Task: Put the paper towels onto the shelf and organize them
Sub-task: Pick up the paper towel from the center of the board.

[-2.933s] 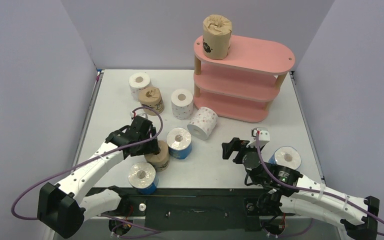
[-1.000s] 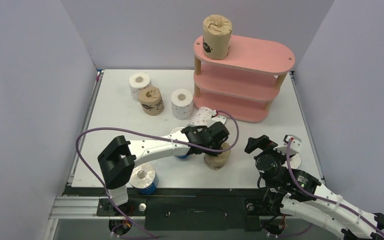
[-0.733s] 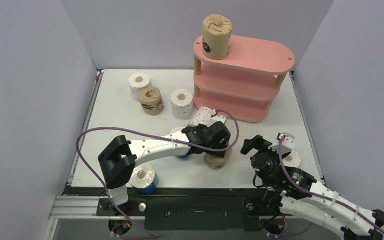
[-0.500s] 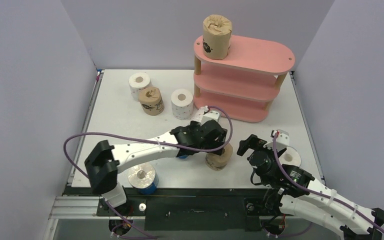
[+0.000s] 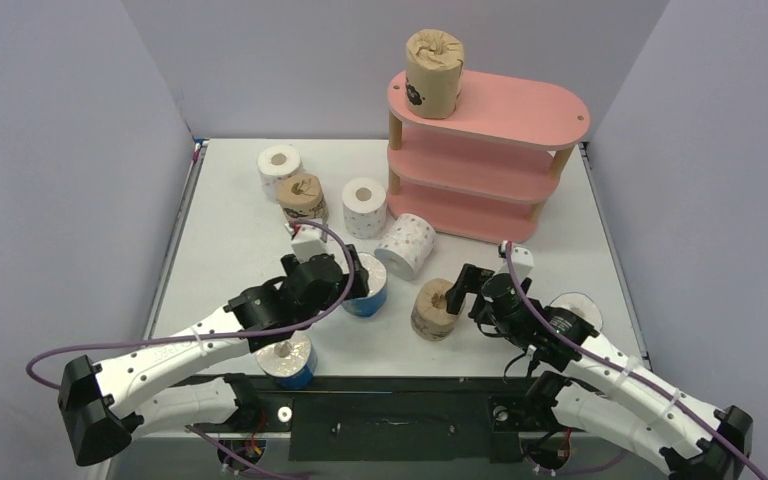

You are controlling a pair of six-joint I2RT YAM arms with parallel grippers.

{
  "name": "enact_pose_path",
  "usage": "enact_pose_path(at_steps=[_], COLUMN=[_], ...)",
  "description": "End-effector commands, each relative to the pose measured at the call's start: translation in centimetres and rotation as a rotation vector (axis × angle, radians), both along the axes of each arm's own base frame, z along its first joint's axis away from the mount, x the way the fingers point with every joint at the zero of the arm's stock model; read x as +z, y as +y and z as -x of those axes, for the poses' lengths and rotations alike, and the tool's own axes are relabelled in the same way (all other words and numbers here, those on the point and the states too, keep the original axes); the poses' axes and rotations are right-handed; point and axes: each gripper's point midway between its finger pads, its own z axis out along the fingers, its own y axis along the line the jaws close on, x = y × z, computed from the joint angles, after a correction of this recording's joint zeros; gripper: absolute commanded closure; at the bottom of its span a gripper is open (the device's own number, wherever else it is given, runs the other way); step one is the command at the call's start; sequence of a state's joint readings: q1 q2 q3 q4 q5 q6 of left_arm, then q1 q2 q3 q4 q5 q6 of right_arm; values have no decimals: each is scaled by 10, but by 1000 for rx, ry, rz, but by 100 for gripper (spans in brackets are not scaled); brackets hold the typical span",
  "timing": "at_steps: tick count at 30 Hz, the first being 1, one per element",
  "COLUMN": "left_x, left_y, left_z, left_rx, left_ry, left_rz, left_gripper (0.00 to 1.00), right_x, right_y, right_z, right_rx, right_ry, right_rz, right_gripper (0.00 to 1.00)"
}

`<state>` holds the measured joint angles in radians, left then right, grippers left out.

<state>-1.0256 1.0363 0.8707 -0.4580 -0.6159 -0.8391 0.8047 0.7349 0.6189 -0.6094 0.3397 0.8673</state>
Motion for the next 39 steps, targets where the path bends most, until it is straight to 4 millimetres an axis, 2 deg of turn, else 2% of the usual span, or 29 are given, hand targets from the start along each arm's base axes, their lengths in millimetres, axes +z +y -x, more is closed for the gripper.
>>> enact_pose_path(at_steps=[1, 7, 14, 30, 39], left_x=[7, 22, 19, 8, 1], left_y=[5, 22, 33, 30, 29], left_z=[-6, -2, -2, 1, 5], left_rx=[-9, -7, 31, 13, 3], left_ry=[-7, -95, -90, -69, -51], left_rz=[186, 231, 184, 190, 204], left_gripper=[4, 4, 4, 4, 3], right_x=[2, -12, -28, -48, -40], right_y=[28, 28, 27, 33, 29], right_z=[0, -7, -10, -14, -16], right_rx=[115, 109, 110, 92, 72], right_ry=[22, 72, 118, 155, 134], right_rz=[-80, -69, -57, -74, -76], right_gripper=[2, 7, 17, 43, 61])
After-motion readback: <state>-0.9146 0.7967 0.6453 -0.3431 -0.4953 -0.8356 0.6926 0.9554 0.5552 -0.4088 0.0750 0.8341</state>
